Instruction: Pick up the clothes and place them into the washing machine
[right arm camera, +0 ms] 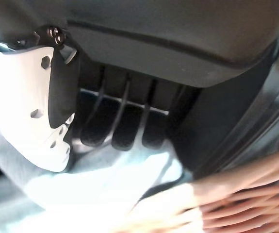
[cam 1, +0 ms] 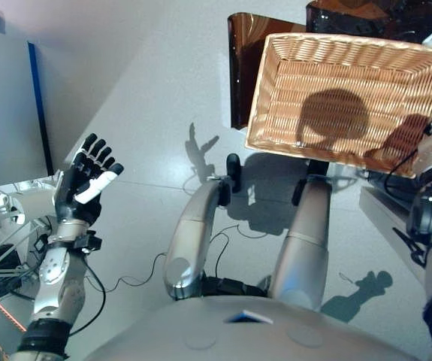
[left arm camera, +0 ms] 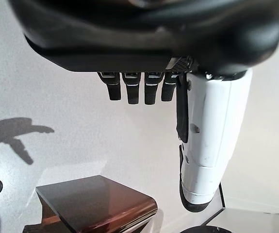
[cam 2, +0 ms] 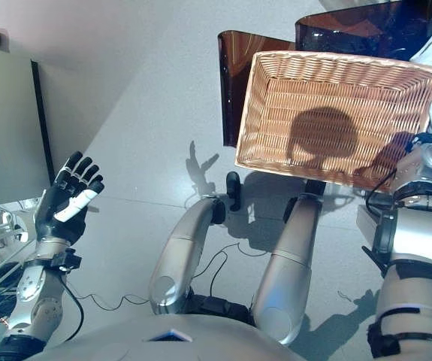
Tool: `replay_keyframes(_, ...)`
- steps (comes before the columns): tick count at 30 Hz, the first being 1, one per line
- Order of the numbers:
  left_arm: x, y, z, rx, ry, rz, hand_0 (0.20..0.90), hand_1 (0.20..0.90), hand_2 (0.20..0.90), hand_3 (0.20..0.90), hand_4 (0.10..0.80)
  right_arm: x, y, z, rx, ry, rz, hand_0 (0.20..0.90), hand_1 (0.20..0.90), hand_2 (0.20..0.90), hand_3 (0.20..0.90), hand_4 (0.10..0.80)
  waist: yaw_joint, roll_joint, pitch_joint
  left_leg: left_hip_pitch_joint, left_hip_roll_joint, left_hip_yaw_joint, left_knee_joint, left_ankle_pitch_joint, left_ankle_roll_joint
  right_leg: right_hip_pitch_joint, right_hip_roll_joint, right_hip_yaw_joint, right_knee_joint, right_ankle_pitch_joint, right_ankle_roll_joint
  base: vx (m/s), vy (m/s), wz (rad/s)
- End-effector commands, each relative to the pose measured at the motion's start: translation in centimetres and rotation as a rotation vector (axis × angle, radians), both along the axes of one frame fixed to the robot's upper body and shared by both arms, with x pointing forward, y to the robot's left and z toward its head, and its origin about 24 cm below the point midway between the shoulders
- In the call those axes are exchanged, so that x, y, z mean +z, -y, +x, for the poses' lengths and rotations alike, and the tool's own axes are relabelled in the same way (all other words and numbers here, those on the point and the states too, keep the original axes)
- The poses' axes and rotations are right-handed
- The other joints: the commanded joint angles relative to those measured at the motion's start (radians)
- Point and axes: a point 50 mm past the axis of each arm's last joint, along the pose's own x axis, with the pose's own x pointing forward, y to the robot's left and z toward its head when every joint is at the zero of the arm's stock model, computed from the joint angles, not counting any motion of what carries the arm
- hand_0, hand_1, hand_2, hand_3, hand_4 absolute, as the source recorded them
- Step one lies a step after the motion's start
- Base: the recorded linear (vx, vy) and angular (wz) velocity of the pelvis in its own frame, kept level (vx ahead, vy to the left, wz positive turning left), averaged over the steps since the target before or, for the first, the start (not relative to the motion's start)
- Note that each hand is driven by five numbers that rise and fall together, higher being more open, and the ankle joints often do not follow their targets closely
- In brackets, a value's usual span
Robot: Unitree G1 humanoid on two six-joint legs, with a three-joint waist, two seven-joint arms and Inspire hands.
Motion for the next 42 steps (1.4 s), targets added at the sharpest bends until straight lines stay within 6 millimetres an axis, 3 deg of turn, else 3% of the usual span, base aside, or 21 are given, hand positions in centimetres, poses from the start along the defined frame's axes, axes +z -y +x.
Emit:
replay_keyframes(1, 1.7, -4.0, -0.8, 0.177, 0.069, 0.073, 0.900, 0.900, 0.900, 0.900, 0.800, 3.5, 0.6, -0.3, -0.107, 0.308, 0.003, 0.200, 0.200, 0.200, 0.200, 0.300, -0.020, -0.011, -0.063, -0.060, 0.016, 0.010, -0.092, 0.086, -0.030, -0.003, 0.025, -0.040, 0.024, -0.027, -0.050, 0.000, 0.000, 0.00)
replay_keyframes(8, 1.6, -3.6, -0.8, 0.182, 0.067, 0.063, 0.900, 0.900, 0.900, 0.900, 0.800, 7.0, 0.9, -0.9, -0.231, 0.541, 0.028, 0.200, 0.200, 0.200, 0.200, 0.300, -0.022, -0.009, -0.071, -0.051, 0.016, 0.007, -0.108, 0.091, -0.033, 0.006, 0.027, -0.042, 0.018, -0.036, -0.049, 0.009, 0.002, 0.01)
replay_keyframes(11, 1.3, -3.4, -1.0, 0.180, 0.053, 0.058, 0.900, 0.900, 0.900, 0.900, 0.800, 9.2, 1.7, -2.2, -0.328, 0.654, 0.014, 0.200, 0.200, 0.200, 0.200, 0.300, -0.027, -0.009, -0.079, -0.047, 0.016, 0.007, -0.116, 0.095, -0.033, 0.008, 0.031, -0.041, 0.014, -0.033, -0.049, -0.027, 0.004, -0.01)
replay_keyframes(24, 0.8, -3.9, -1.7, 0.201, 0.019, 0.066, 0.900, 0.900, 0.900, 0.900, 0.800, 13.0, 4.1, -6.5, -0.541, 0.743, -0.093, 0.200, 0.200, 0.200, 0.200, 0.300, -0.049, -0.019, -0.102, -0.032, 0.021, 0.016, -0.142, 0.115, -0.028, 0.014, 0.035, -0.040, -0.006, -0.010, -0.049, -0.005, 0.007, -0.01)
replay_keyframes(29, 0.4, -3.6, -2.0, 0.193, 0.012, 0.051, 0.900, 0.900, 0.900, 0.900, 0.800, 13.5, 3.2, -5.9, -0.505, 0.714, -0.175, 0.200, 0.200, 0.200, 0.200, 0.300, -0.048, -0.023, -0.106, -0.023, 0.023, 0.017, -0.143, 0.114, -0.027, 0.023, 0.037, -0.040, -0.013, -0.007, -0.048, 0.000, 0.000, 0.00)
replay_keyframes(30, 0.4, -3.5, -1.9, 0.187, 0.012, 0.053, 0.900, 0.900, 0.900, 0.900, 0.800, 13.0, 3.2, -5.8, -0.489, 0.707, -0.169, 0.494, 0.494, 0.494, 0.494, 0.510, -0.050, -0.025, -0.106, -0.022, 0.024, 0.017, -0.142, 0.112, -0.026, 0.025, 0.037, -0.040, -0.013, -0.007, -0.048, 0.000, 0.000, 0.00)
replay_keyframes(31, 0.4, -3.4, -1.8, 0.182, 0.015, 0.057, 0.900, 0.900, 0.900, 0.900, 0.800, 12.4, 3.1, -5.5, -0.474, 0.677, -0.176, 0.900, 0.900, 0.900, 0.900, 0.800, -0.049, -0.028, -0.106, -0.017, 0.025, 0.017, -0.143, 0.111, -0.026, 0.030, 0.038, -0.042, -0.016, -0.007, -0.047, 0.000, 0.000, 0.00)
replay_keyframes(34, 0.3, -3.3, -1.7, 0.177, 0.019, 0.058, 0.900, 0.900, 0.900, 0.900, 0.800, 10.8, 2.6, -4.8, -0.424, 0.619, -0.192, 0.900, 0.900, 0.900, 0.900, 0.800, -0.050, -0.033, -0.105, -0.006, 0.026, 0.014, -0.147, 0.111, -0.025, 0.046, 0.039, -0.047, -0.026, -0.006, -0.046, 0.000, 0.000, 0.00)
replay_keyframes(36, 0.2, -3.3, -1.6, 0.177, 0.020, 0.061, 0.900, 0.900, 0.900, 0.900, 0.800, 8.8, 2.2, -4.2, -0.391, 0.574, -0.179, 0.900, 0.900, 0.900, 0.900, 0.800, -0.050, -0.038, -0.103, 0.007, 0.027, 0.011, -0.152, 0.112, -0.025, 0.064, 0.039, -0.052, -0.037, -0.004, -0.045, 0.024, -0.016, -0.05)
replay_keyframes(37, 0.2, -3.5, -1.5, 0.188, 0.023, 0.060, 0.900, 0.900, 0.900, 0.900, 0.800, 6.9, 2.1, -4.0, -0.371, 0.506, -0.157, 0.900, 0.900, 0.900, 0.900, 0.800, -0.048, -0.046, -0.108, 0.019, 0.027, 0.007, -0.160, 0.112, -0.025, 0.080, 0.041, -0.057, -0.050, -0.003, -0.044, 0.029, -0.017, -0.05)
replay_keyframes(38, 0.2, -3.5, -1.5, 0.188, 0.023, 0.062, 0.900, 0.900, 0.900, 0.900, 0.800, 6.8, 2.1, -4.0, -0.370, 0.506, -0.155, 0.900, 0.900, 0.900, 0.900, 0.800, -0.049, -0.046, -0.106, 0.023, 0.027, 0.006, -0.163, 0.113, -0.025, 0.084, 0.041, -0.059, -0.053, -0.002, -0.044, 0.041, -0.014, -0.03)
replay_keyframes(42, 0.0, -3.4, -1.4, 0.177, 0.022, 0.067, 0.900, 0.900, 0.900, 0.900, 0.800, 3.4, 1.8, -3.7, -0.290, 0.330, -0.166, 0.900, 0.900, 0.900, 0.900, 0.800, -0.048, -0.060, -0.111, 0.052, 0.026, -0.002, -0.182, 0.114, -0.024, 0.122, 0.043, -0.067, -0.083, 0.004, -0.040, 0.024, -0.014, 0.04)
